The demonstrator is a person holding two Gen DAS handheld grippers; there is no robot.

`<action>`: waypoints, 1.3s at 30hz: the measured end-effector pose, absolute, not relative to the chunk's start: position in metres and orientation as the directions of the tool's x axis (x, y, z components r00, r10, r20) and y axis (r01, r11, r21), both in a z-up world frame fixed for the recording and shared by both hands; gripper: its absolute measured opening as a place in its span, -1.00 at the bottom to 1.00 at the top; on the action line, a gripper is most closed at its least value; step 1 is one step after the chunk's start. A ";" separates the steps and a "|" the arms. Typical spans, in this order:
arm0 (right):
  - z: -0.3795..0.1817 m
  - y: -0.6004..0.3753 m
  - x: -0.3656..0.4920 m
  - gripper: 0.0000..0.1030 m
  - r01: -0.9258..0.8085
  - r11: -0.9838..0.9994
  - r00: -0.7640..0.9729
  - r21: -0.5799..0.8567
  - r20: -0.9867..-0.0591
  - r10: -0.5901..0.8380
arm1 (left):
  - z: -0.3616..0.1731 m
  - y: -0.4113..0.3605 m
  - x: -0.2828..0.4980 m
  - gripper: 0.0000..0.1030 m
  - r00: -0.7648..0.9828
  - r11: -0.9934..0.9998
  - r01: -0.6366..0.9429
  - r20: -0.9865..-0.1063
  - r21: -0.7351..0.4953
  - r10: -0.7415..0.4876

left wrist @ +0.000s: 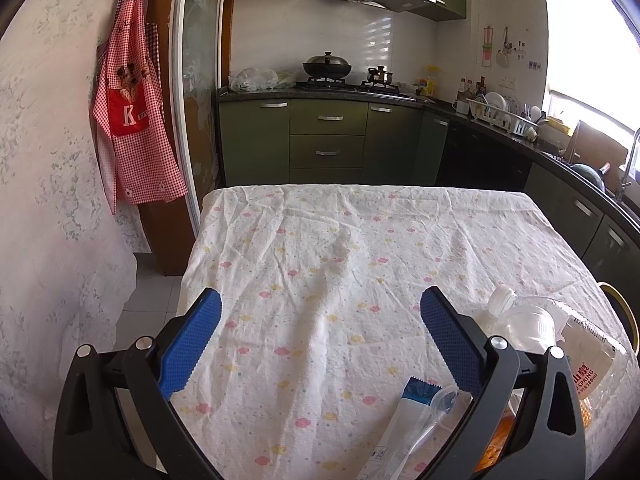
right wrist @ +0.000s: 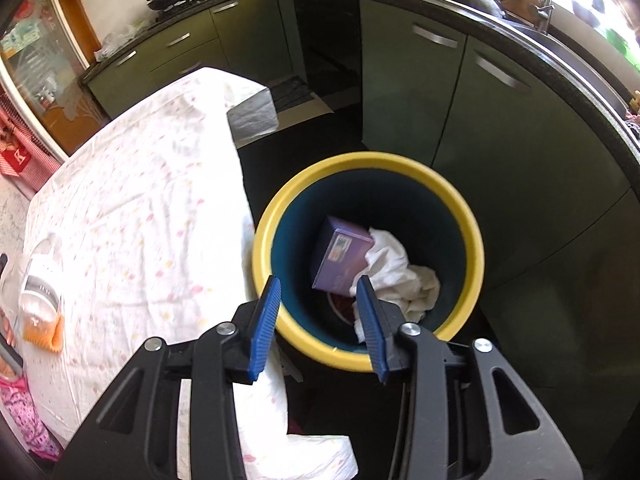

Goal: Collect trash
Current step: 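Carry the tissues over the bin and release them with the right tool, then grasp the clear plastic cup with the left tool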

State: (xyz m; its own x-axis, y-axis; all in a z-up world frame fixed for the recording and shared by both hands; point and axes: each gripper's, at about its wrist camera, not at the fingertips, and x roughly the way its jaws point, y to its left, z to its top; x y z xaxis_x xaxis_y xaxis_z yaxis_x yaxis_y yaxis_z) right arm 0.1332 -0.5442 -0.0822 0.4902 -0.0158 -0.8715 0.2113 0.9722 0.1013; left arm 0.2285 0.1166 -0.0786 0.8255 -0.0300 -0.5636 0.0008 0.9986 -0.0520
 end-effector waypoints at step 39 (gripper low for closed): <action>-0.101 -0.507 0.104 -0.14 0.102 0.970 0.546 0.221 -0.828 0.131 | -0.092 0.050 0.199 -0.12 0.478 0.823 0.343 -0.671 -0.453 -0.568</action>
